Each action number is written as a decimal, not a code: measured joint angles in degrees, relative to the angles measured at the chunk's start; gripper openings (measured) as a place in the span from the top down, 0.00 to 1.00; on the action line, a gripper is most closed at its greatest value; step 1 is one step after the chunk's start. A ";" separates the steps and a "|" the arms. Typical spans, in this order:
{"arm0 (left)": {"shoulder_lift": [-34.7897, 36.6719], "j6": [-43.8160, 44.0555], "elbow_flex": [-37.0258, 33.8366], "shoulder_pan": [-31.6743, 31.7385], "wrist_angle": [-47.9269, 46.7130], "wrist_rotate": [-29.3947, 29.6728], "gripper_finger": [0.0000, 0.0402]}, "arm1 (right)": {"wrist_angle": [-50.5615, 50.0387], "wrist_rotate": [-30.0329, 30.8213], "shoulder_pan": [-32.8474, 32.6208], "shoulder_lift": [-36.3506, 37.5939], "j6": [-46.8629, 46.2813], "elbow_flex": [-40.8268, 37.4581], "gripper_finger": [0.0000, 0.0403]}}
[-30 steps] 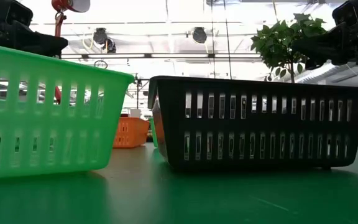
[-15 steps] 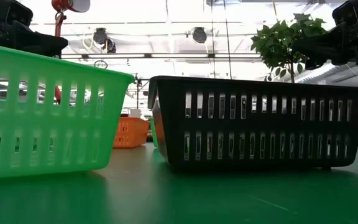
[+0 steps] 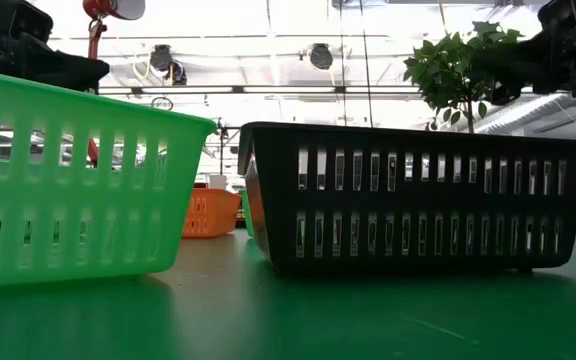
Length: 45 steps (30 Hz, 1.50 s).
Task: Stack baskets by color
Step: Stack the bottom right black basket on top of the other top black basket
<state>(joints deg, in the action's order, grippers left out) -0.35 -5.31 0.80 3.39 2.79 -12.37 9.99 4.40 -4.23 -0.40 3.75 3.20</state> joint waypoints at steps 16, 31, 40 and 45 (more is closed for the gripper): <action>0.01 -0.49 0.00 0.00 1.39 0.01 0.94 | -18.60 0.10 -0.01 -20.33 -3.49 28.86 1.00; 0.00 -0.32 0.00 -0.01 1.29 -0.01 0.94 | -46.21 0.24 0.00 -46.55 -10.35 61.41 1.00; 0.00 2.27 -0.01 0.01 1.28 0.00 0.94 | -56.27 0.07 0.00 -55.03 -15.07 69.57 1.00; -0.01 2.76 0.12 0.00 1.16 0.00 0.94 | -57.31 0.03 0.00 -56.45 -17.36 69.59 1.00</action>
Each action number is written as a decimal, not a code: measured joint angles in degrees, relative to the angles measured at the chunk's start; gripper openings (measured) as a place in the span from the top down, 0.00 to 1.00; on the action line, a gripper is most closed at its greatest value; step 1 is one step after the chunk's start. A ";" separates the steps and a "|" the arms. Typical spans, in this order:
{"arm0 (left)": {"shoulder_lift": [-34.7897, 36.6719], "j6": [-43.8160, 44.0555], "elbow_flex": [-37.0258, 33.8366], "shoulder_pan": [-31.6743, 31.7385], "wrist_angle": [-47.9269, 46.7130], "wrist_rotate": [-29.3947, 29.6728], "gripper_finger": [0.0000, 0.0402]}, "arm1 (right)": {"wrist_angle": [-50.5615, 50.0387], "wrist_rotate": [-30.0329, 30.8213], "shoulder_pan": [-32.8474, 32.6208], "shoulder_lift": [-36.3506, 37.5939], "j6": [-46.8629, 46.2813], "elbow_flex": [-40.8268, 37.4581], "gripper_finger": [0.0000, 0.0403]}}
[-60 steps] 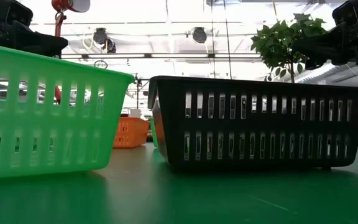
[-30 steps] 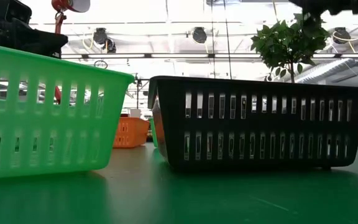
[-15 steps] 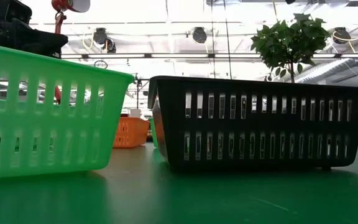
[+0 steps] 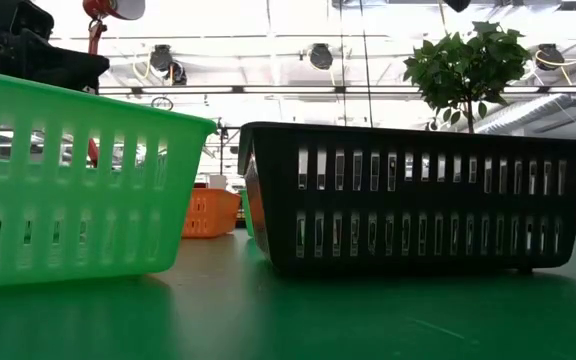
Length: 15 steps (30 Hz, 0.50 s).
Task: Stack baskets by color
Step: Stack the bottom right black basket on top of the other top black basket
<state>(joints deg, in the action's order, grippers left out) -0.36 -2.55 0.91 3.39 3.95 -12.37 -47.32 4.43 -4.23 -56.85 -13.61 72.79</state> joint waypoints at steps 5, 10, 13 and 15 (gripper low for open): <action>-0.02 1.83 3.18 -0.12 -0.13 -0.03 0.94 | -0.07 0.00 0.00 -0.40 -0.72 0.00 1.00; -2.34 1.64 11.84 -0.70 -4.81 -0.08 0.94 | 0.32 0.02 0.00 -0.40 -0.63 0.00 1.00; -6.30 1.96 18.61 -0.98 -6.07 -0.08 0.94 | 0.59 0.02 0.00 -0.38 -0.63 0.00 1.00; -9.42 2.72 23.47 -0.98 -7.38 -0.10 0.94 | 0.76 0.02 0.00 -0.50 -0.59 0.00 1.00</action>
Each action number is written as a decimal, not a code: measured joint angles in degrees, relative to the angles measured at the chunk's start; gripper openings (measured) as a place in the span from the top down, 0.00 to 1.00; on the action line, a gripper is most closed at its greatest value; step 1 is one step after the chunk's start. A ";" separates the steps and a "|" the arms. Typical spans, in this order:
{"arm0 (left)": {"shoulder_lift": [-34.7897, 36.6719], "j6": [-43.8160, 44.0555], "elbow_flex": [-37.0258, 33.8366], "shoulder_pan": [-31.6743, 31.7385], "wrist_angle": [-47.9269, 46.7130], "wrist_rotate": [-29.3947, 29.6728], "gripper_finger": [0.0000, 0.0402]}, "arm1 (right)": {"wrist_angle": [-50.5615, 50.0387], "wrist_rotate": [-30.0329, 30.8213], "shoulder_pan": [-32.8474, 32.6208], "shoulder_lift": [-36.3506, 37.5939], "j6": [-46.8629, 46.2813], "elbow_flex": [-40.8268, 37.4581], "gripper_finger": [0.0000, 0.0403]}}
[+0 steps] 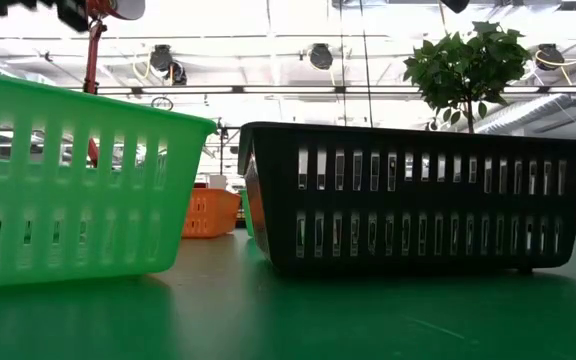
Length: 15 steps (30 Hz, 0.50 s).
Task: Stack baskets by color
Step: Stack the bottom right black basket on top of the other top black basket
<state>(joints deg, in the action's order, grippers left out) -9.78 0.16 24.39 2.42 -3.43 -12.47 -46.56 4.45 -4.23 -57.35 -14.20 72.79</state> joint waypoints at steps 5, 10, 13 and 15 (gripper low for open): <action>-9.13 -1.26 12.75 0.00 -8.55 -0.09 0.94 | 0.20 0.02 0.00 -0.73 0.05 0.00 1.00; -18.57 -1.63 24.71 -0.03 -20.01 -0.11 0.94 | 3.35 0.00 0.00 -1.67 0.66 -1.03 1.00; -23.55 -1.57 30.37 -0.81 -27.20 -0.09 0.94 | 5.21 -0.02 0.00 -1.95 1.84 -2.43 1.00; -26.71 -0.93 33.68 -1.58 -32.44 -0.09 0.94 | 5.26 -0.02 0.00 -2.00 2.03 -3.43 1.00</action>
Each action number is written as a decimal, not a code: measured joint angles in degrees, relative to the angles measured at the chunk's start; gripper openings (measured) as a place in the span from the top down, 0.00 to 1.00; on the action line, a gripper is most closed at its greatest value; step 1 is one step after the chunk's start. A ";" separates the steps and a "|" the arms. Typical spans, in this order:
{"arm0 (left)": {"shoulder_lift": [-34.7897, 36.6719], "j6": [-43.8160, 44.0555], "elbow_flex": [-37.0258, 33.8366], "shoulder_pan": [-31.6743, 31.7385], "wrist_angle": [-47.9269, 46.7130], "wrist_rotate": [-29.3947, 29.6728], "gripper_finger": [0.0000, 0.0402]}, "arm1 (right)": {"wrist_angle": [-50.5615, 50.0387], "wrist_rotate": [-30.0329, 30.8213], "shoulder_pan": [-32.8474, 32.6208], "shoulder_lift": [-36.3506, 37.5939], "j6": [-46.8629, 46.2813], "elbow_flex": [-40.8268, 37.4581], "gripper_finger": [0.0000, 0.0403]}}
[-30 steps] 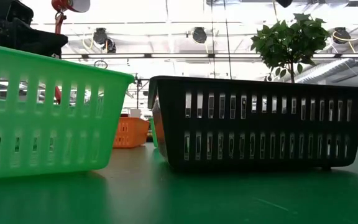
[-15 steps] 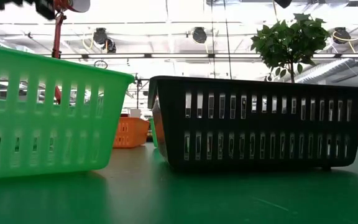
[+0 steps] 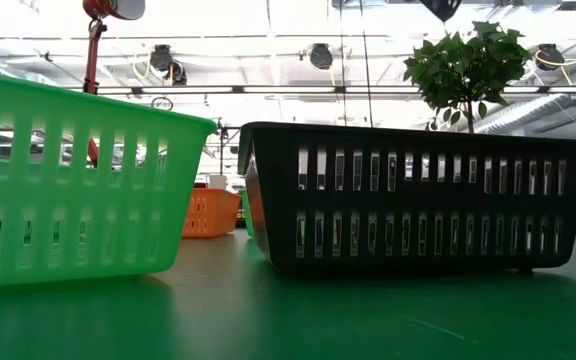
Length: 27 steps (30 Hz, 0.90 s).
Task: Stack baskets by color
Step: Stack the bottom right black basket on top of the other top black basket
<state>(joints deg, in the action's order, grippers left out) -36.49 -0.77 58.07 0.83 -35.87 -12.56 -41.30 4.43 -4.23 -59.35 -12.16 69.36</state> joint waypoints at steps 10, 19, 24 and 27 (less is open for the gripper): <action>-11.12 -1.25 8.22 -5.55 -13.44 5.06 0.94 | 1.09 -4.96 -1.59 -1.66 -1.55 -4.73 1.00; -17.92 -1.90 8.10 -6.40 -16.64 11.63 0.94 | 3.90 -13.14 -11.59 -12.18 0.39 -4.26 0.98; -21.20 -1.93 8.10 -6.40 -16.60 11.65 0.94 | 7.52 -16.73 -16.61 -19.08 4.37 -4.24 0.91; -22.92 -1.94 8.10 -6.40 -16.74 11.65 0.94 | 7.94 -16.59 -19.09 -23.08 9.12 -4.24 0.84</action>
<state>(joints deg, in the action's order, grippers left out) -59.42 -2.71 66.17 -5.56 -52.60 -0.91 -33.36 -12.16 -23.32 -82.43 -3.04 65.12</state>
